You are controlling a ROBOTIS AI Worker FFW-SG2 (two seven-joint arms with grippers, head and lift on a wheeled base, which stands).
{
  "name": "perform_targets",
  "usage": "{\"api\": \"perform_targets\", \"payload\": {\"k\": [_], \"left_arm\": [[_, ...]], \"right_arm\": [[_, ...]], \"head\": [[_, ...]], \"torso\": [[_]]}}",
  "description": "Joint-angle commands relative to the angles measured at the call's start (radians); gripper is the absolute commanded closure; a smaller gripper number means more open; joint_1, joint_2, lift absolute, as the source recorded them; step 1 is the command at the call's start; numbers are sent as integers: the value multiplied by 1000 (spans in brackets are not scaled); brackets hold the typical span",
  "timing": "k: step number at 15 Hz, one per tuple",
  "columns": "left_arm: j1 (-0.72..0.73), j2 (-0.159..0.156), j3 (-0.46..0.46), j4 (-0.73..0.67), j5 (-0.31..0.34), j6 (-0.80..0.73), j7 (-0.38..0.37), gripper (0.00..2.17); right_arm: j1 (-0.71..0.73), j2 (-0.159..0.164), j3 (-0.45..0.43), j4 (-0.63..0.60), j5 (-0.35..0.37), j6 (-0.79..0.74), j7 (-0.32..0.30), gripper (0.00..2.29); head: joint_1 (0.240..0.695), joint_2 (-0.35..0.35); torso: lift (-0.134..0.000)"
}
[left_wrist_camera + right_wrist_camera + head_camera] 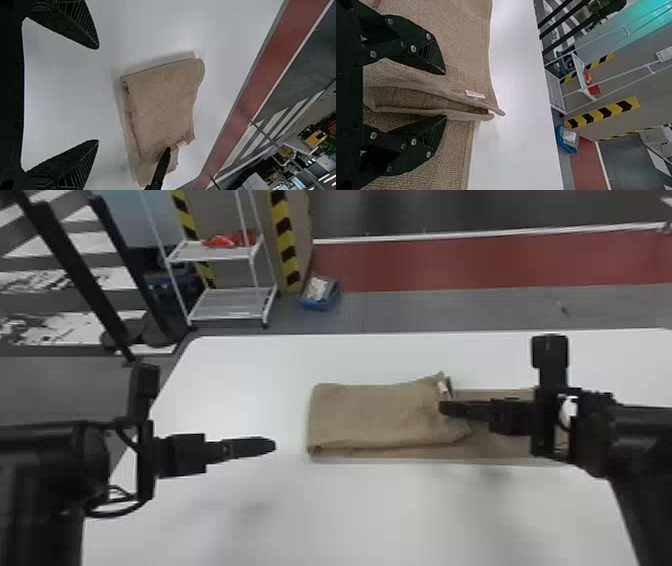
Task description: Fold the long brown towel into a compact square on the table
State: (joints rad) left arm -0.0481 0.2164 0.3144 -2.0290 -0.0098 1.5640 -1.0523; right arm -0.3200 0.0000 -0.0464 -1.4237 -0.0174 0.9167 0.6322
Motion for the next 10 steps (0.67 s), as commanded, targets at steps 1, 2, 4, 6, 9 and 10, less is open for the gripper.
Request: {"api": "perform_targets", "payload": {"k": [1, 2, 4, 6, 9, 10], "left_arm": [[2, 1, 0, 1, 1, 7, 0, 36], [2, 3, 0, 1, 1, 7, 0, 36], [2, 4, 0, 1, 4, 7, 0, 36], [4, 8, 3, 4, 4, 7, -2, 36], [7, 9, 5, 16, 7, 7, -8, 39], [7, 11, 5, 19, 7, 7, -11, 63]], "right_arm": [[4, 1, -1, -6, -1, 0, 4, 829], [4, 1, -3, -11, -3, 0, 4, 944], [9, 1, -4, -21, -3, 3, 4, 1099], [13, 1, -7, -27, -3, 6, 4, 1187], [25, 1, -12, -35, -1, 6, 4, 1204], [29, 1, -15, -37, -3, 6, 4, 1200]], "head": [[695, 150], [695, 150], [695, 151], [695, 151], [695, 151], [695, 151]], "torso": [[-124], [-124], [-124], [-124], [-124], [-124]]}}
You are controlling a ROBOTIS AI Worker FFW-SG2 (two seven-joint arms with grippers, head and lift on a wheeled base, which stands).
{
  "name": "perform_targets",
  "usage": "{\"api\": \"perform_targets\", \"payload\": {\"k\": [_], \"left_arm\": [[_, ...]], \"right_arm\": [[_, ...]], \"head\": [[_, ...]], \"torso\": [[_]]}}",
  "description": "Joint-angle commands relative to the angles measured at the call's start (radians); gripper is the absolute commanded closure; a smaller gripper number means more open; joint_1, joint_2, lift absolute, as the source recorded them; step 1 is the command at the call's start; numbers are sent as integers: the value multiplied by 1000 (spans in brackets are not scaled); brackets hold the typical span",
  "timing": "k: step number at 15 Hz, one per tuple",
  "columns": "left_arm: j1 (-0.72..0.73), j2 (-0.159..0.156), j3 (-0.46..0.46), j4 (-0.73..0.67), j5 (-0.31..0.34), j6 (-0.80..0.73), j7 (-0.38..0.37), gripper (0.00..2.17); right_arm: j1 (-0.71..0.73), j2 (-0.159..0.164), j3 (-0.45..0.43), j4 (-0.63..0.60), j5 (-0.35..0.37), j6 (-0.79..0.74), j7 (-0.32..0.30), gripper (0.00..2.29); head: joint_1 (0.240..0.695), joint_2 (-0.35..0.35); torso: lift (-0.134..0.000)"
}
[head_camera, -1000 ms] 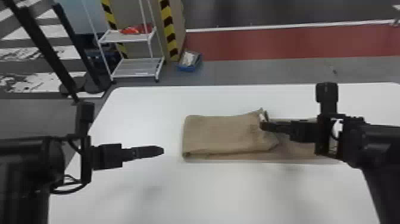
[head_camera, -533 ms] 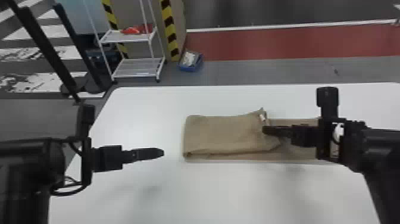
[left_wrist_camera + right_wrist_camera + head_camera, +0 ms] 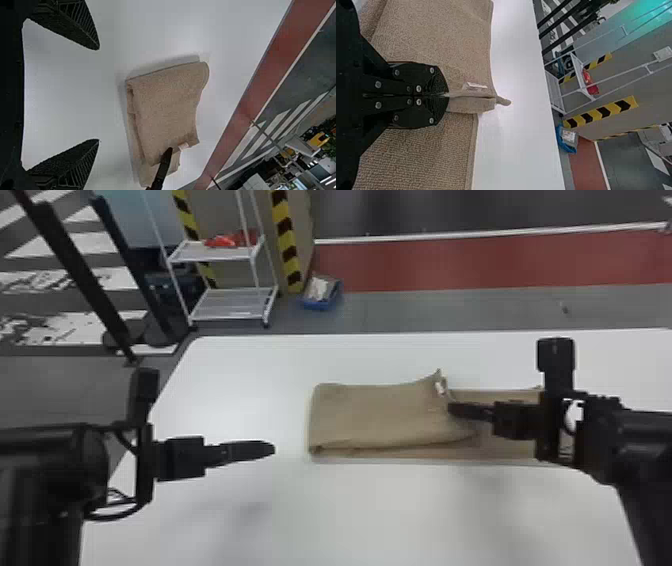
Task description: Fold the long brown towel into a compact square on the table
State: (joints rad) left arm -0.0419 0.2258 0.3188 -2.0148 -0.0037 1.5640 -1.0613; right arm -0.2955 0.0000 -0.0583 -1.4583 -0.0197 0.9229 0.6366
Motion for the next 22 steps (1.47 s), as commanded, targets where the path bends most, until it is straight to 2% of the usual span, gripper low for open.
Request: {"api": "perform_targets", "payload": {"k": [1, 2, 3, 4, 9, 16, 19, 20, 22], "left_arm": [[1, 3, 0, 5, 4, 7, -2, 63], [1, 4, 2, 5, 5, 7, -2, 63], [1, 6, 3, 4, 5, 7, -3, 63], [1, 10, 8, 5, 8, 7, -3, 63], [4, 24, 14, 4, 14, 7, -8, 66], [14, 24, 19, -5, 16, 7, -17, 66], [19, 24, 25, -4, 18, 7, -17, 73], [20, 24, 25, -4, 18, 7, -17, 73], [22, 24, 25, -1, 18, 7, -17, 76]], "right_arm": [[4, 1, -6, -2, -2, 6, 0, 1079], [6, 1, -11, -8, -8, 18, -2, 599], [9, 1, -14, -16, -6, 24, 0, 424], [12, 1, -12, -27, -5, 34, -2, 360], [36, 1, -5, -59, -3, 46, 0, 363], [38, 1, 28, -76, 21, 64, 5, 417], [39, 1, 26, -76, 20, 61, 8, 650], [39, 1, 25, -77, 18, 61, 11, 795], [44, 1, 18, -77, 11, 61, 12, 856]], "head": [[695, 151], [695, 149], [695, 149], [695, 149], [695, 153], [695, 168], [695, 174], [695, 176], [695, 177]], "torso": [[-124], [-124], [-124], [-124], [-124], [-124], [-124], [-124], [-124]]}}
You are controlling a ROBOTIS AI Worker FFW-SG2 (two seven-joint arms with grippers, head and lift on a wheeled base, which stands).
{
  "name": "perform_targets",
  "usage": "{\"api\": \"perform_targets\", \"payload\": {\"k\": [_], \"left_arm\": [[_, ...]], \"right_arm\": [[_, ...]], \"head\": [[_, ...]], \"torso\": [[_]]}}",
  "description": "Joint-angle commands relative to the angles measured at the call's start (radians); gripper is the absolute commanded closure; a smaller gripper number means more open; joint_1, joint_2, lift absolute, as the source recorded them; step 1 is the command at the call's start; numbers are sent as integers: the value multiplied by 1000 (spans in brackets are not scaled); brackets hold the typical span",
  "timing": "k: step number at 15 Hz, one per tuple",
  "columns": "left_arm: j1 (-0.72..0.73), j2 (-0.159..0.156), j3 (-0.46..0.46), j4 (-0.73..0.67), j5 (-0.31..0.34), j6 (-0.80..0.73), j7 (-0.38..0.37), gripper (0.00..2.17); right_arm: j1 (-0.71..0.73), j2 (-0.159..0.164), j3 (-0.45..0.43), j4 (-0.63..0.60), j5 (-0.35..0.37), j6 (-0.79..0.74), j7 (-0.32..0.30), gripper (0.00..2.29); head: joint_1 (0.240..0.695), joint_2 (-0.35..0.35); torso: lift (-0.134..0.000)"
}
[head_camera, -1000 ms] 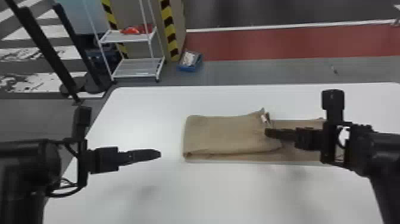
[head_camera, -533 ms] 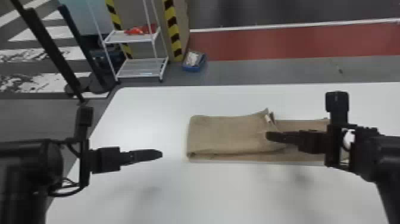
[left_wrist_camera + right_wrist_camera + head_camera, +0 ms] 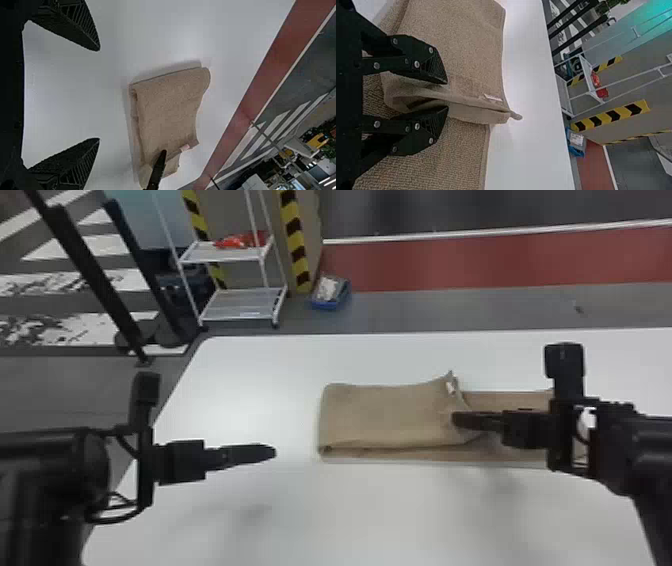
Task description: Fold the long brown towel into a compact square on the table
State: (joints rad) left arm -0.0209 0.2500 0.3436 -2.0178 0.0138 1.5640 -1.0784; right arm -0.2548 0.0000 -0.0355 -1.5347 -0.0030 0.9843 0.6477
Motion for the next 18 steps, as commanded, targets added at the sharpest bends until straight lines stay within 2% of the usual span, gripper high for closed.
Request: {"api": "perform_targets", "payload": {"k": [1, 2, 3, 11, 13, 18], "left_arm": [[1, 0, 2, 4, 2, 7, 0, 76], [1, 0, 2, 4, 2, 7, 0, 76], [4, 2, 3, 4, 2, 7, 0, 76], [6, 8, 9, 13, 5, 7, 0, 76], [2, 9, 9, 19, 5, 7, 0, 76], [-8, 21, 6, 37, 5, 7, 0, 76]], "right_arm": [[6, 1, -7, -8, -12, 0, 1, 856], [14, 1, -7, -21, -15, 0, 1, 856], [28, 1, -7, -47, -23, 3, 3, 988], [57, 1, -18, -78, -29, 9, 3, 1004], [60, 1, -24, -91, -38, 9, 3, 1328], [97, 1, -50, -165, -77, 43, 3, 1325]], "head": [[695, 177], [695, 177], [695, 177], [695, 185], [695, 185], [695, 185]], "torso": [[-124], [-124], [-124], [-124], [-124], [-124]]}}
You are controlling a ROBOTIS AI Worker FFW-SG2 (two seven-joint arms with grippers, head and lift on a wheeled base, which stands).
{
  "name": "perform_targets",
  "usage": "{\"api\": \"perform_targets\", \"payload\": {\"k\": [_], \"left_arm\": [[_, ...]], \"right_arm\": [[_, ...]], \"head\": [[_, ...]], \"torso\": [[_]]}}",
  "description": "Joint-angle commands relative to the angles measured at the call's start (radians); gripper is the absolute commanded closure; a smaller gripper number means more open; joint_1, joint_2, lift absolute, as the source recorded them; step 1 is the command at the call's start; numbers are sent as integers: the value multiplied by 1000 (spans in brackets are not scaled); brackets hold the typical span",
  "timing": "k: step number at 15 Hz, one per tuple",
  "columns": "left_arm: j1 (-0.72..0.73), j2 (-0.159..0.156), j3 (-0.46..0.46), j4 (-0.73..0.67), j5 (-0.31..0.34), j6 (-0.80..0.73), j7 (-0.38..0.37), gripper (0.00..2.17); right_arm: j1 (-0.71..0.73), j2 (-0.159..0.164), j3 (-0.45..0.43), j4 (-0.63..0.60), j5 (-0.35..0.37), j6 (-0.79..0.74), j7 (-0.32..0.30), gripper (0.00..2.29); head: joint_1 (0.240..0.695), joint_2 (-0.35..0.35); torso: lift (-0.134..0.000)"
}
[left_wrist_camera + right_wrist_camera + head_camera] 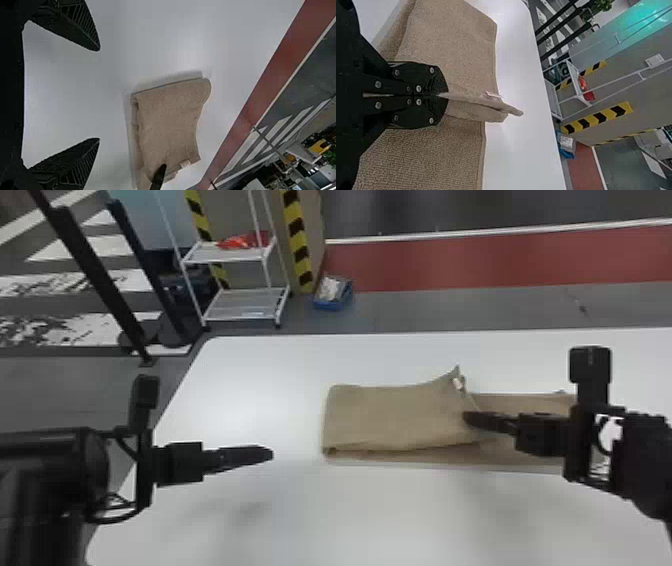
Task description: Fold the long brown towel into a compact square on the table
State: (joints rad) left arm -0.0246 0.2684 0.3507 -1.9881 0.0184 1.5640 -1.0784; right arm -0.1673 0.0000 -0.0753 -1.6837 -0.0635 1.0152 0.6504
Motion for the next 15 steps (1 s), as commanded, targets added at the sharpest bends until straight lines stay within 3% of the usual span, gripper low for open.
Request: {"api": "perform_targets", "payload": {"k": [1, 6, 11, 13, 15], "left_arm": [[-11, 6, -3, 14, 0, 7, -2, 76], [-31, 15, -4, 17, -2, 7, -12, 76], [-32, 8, -12, 15, -6, 7, -12, 76], [-37, 6, -18, 15, -11, 7, -12, 76], [-32, 11, -13, 15, -8, 7, -12, 76]], "right_arm": [[17, 1, -26, -42, -29, 40, 0, 1325], [75, 1, -101, -140, -96, 86, 0, 1325], [61, 1, -73, -110, -111, 89, 8, 1325], [89, 1, -118, -202, -202, 156, 9, 1325], [158, 1, -149, -260, -207, 147, 25, 1325]], "head": [[695, 186], [695, 181], [695, 169], [695, 176], [695, 177]], "torso": [[-124], [-124], [-124], [-124], [-124]]}}
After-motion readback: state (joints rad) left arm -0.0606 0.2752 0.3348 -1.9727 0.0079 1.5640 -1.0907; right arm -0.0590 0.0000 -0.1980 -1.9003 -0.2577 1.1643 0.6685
